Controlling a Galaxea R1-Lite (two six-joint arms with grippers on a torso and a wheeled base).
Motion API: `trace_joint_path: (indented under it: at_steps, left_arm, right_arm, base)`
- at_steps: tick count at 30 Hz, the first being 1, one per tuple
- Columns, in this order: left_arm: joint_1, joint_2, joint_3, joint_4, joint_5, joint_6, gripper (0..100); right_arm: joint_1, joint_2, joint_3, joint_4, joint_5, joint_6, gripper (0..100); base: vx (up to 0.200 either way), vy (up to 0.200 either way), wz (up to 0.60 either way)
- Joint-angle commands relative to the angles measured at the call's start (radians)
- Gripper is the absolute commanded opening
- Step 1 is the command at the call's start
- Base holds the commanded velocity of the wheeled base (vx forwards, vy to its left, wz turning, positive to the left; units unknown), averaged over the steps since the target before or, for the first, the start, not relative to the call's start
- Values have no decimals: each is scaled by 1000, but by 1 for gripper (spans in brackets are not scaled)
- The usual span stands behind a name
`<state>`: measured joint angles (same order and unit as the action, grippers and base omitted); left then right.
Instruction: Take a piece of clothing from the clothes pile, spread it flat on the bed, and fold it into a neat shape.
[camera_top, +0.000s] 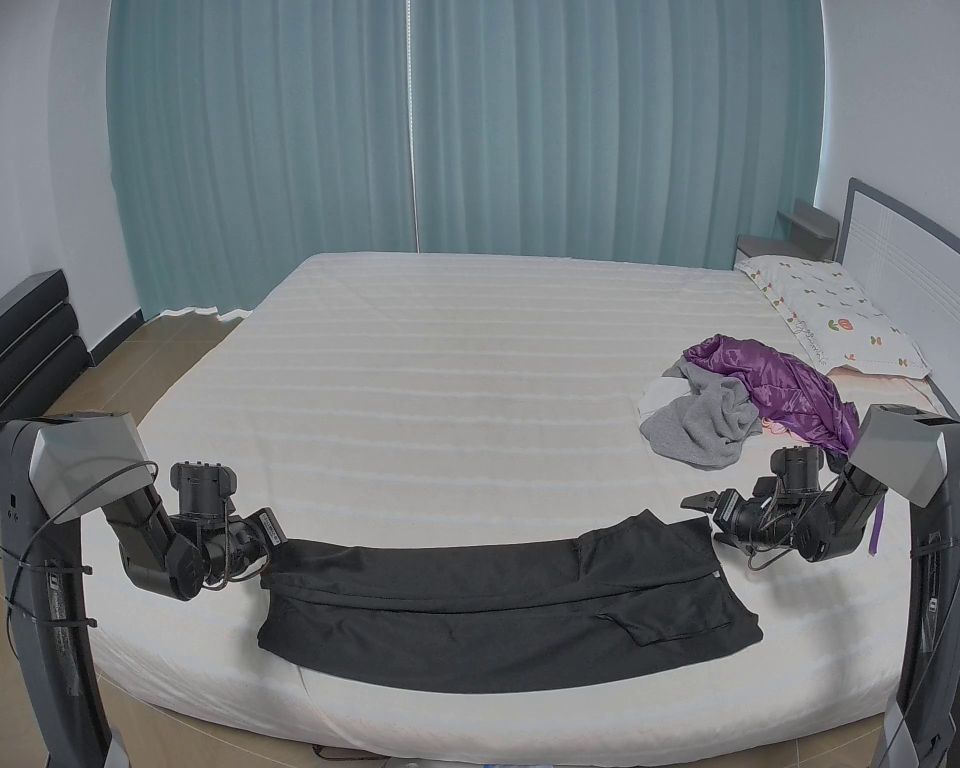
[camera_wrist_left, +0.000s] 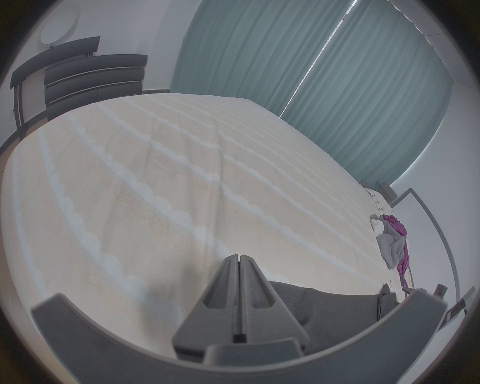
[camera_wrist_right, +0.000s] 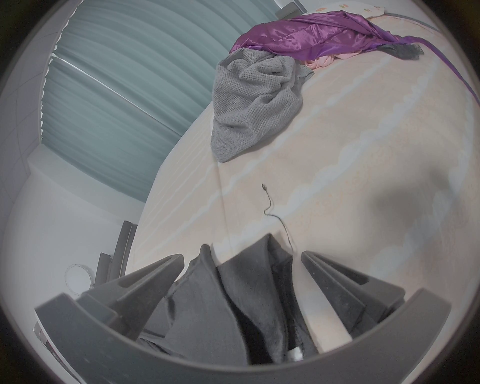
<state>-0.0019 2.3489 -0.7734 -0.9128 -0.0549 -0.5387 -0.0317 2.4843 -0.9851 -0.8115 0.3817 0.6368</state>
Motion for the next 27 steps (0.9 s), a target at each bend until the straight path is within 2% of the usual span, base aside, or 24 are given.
trace_joint_path:
  at_steps: [1, 4, 5, 14, 27]
  left_arm:
    - [2, 6, -3, -1, 0, -1, 0]
    - [2, 9, -3, -1, 0, -1, 0]
    - [2, 10, -3, -1, 0, -3, 0]
    - [3, 24, -30, 0, 0, -6, 0]
    - [16, 62, -75, 0, 1, -32, 0]
  right_arm:
    - [1, 21, -53, 31, -14, -3, 100]
    - [3, 25, -72, 49, -15, -3, 100]
    - [1, 28, -90, 69, -15, -5, 0]
    - [15, 50, -142, 103, -55, -6, 0]
    - [-14, 44, -150, 64, -56, 50, 0]
  base:
    - [0, 0, 0]
    - [0, 0, 0]
    - [0, 0, 0]
    - [0, 0, 0]
    - [0, 0, 0]
